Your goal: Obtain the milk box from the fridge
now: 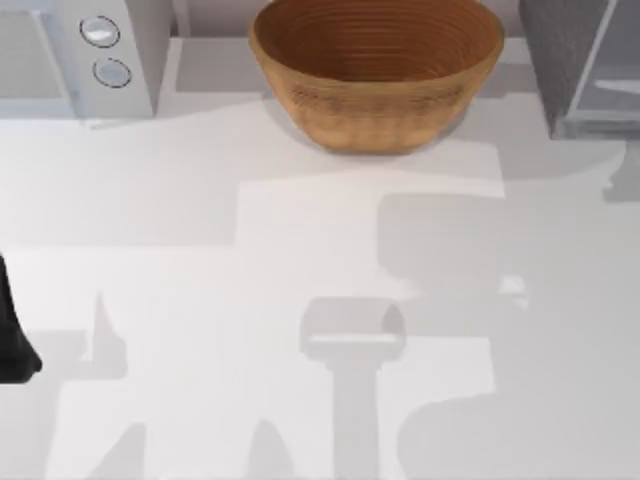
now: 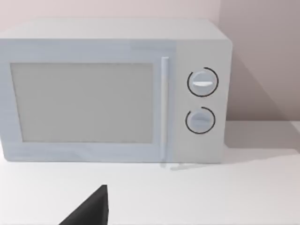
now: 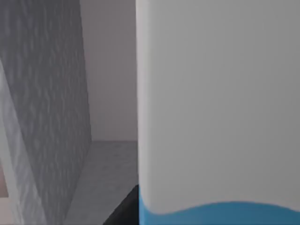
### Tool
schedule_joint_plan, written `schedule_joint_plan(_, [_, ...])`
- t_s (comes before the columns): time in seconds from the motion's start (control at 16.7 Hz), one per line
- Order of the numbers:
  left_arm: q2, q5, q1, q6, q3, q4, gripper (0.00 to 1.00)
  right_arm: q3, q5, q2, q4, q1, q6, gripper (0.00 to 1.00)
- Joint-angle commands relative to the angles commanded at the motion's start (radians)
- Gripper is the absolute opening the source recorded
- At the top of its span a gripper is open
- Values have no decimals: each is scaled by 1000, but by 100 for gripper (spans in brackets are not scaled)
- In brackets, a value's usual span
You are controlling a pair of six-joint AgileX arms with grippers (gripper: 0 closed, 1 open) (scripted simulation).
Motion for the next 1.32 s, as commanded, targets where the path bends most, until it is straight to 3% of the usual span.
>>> schedule_joint_plan(0.78, [0, 0, 0, 0, 0, 0, 100, -508, 186, -1284, -736, 200, -9, 0])
schedule_joint_plan(1.02, [0, 0, 0, 0, 0, 0, 100, -588, 222, -1464, -860, 239, -16, 0])
schedule_joint_plan(1.32, [0, 0, 0, 0, 0, 0, 100, -600, 227, -1490, -878, 245, -17, 0])
